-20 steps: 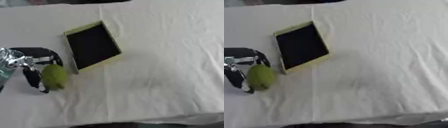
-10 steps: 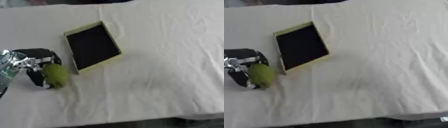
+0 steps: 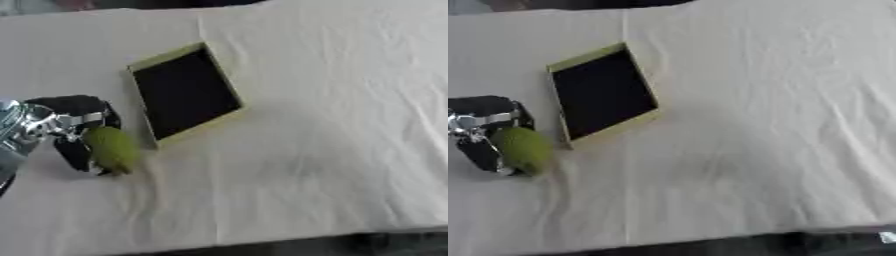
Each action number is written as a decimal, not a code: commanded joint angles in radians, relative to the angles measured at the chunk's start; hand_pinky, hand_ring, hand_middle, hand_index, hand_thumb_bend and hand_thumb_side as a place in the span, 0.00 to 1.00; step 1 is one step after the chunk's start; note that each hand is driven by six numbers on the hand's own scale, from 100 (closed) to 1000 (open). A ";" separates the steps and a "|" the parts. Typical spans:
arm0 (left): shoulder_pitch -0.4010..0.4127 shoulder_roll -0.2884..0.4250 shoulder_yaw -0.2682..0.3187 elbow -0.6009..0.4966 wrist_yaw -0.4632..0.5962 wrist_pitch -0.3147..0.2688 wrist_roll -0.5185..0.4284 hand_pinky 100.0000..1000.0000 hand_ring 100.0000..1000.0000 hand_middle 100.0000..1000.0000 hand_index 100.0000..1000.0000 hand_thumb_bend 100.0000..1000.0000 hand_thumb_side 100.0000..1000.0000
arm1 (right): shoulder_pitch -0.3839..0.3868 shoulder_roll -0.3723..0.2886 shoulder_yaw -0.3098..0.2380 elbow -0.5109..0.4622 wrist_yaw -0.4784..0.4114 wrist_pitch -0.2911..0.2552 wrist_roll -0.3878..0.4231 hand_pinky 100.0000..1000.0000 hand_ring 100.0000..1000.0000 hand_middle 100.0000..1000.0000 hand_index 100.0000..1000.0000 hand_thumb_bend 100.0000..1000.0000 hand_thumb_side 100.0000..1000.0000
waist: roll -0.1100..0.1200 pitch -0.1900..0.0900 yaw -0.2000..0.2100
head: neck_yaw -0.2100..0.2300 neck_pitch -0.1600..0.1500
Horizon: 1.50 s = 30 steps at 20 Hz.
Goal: Pick up objects on the table and place them in the box.
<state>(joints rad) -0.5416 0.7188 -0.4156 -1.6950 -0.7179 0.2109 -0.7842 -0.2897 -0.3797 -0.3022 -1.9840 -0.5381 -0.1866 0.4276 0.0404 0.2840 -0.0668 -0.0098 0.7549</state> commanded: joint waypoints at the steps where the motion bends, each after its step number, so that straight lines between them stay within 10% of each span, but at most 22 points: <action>1: -0.008 0.021 0.004 -0.024 0.019 0.008 0.008 0.28 0.36 0.45 0.46 0.51 0.00 | -0.005 -0.015 -0.009 -0.016 0.001 0.003 0.002 0.89 0.71 0.53 0.82 0.00 0.55 | -0.002 -0.014 -0.001 | 0.000 -0.002; 17: -0.030 0.100 0.084 -0.189 0.075 0.077 -0.050 0.24 0.32 0.43 0.42 0.60 0.00 | -0.007 -0.019 -0.008 -0.016 -0.002 0.004 0.002 0.89 0.71 0.53 0.82 0.00 0.55 | 0.002 -0.019 0.002 | -0.008 -0.005; 30: -0.195 0.057 0.119 -0.282 0.103 0.097 -0.057 0.21 0.28 0.41 0.41 0.55 0.00 | -0.018 -0.026 0.004 -0.016 -0.015 0.004 0.003 0.88 0.71 0.53 0.82 0.00 0.55 | 0.004 -0.029 -0.019 | 0.018 -0.001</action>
<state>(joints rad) -0.7156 0.7729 -0.3159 -1.9537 -0.6064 0.3031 -0.8402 -0.2951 -0.3796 -0.2994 -1.9840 -0.5433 -0.1831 0.4297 0.0464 0.2759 -0.0886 -0.0009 0.7550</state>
